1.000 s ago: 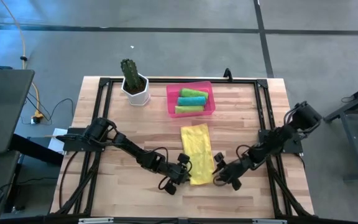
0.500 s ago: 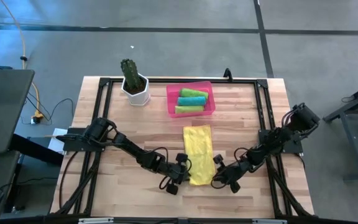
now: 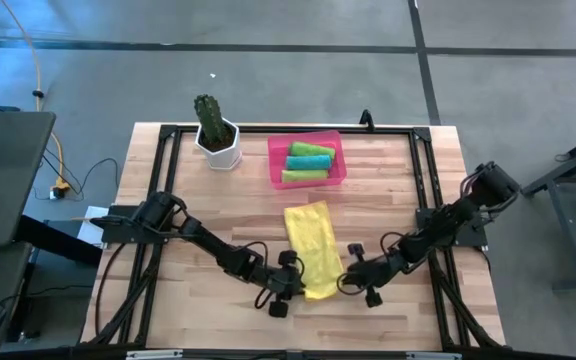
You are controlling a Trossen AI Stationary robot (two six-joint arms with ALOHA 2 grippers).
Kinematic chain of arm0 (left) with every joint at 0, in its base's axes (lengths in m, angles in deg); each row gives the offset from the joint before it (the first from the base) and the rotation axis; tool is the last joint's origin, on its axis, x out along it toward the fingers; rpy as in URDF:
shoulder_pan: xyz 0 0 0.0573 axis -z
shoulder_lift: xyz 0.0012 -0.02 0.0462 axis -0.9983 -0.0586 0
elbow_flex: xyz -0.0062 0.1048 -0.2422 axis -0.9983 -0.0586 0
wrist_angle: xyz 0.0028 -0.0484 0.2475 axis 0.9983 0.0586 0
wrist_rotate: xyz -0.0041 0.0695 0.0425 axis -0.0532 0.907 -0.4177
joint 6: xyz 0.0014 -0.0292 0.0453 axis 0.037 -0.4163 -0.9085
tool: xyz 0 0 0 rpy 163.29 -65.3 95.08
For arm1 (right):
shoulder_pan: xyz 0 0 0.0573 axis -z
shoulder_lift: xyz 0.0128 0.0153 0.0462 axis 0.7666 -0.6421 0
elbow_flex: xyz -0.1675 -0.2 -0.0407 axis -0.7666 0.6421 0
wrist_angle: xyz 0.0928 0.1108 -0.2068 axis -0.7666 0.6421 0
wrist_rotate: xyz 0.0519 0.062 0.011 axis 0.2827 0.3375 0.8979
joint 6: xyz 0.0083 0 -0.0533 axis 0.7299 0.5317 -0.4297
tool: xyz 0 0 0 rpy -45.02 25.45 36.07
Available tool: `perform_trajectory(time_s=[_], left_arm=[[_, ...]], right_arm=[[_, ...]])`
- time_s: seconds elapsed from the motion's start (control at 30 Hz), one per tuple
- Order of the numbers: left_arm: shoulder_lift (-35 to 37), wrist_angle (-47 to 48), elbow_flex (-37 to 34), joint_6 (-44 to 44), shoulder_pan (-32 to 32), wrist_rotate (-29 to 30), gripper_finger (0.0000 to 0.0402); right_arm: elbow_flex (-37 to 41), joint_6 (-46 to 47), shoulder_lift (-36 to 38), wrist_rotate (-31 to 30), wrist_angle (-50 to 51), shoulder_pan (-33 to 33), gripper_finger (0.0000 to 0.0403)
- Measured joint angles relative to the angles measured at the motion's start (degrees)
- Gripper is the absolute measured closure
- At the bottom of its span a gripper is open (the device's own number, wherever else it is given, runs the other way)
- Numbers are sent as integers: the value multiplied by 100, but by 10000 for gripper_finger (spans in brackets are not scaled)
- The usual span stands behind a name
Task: Roll microfiber towels into tight, uniform cylinder then place into a basket
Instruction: Roll the yellow microfiber cloth
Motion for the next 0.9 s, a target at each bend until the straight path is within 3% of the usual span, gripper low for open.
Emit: perform_trajectory(time_s=[0.5, 0.9], left_arm=[[27, -343, 2, 2042, -5, -4, 316], [50, -473, 11, 3037, -3, -157, 316]], right_arm=[[-7, 2510, 117, 18, 47, 160, 402], [-13, 3569, 117, -39, 86, 160, 402]])
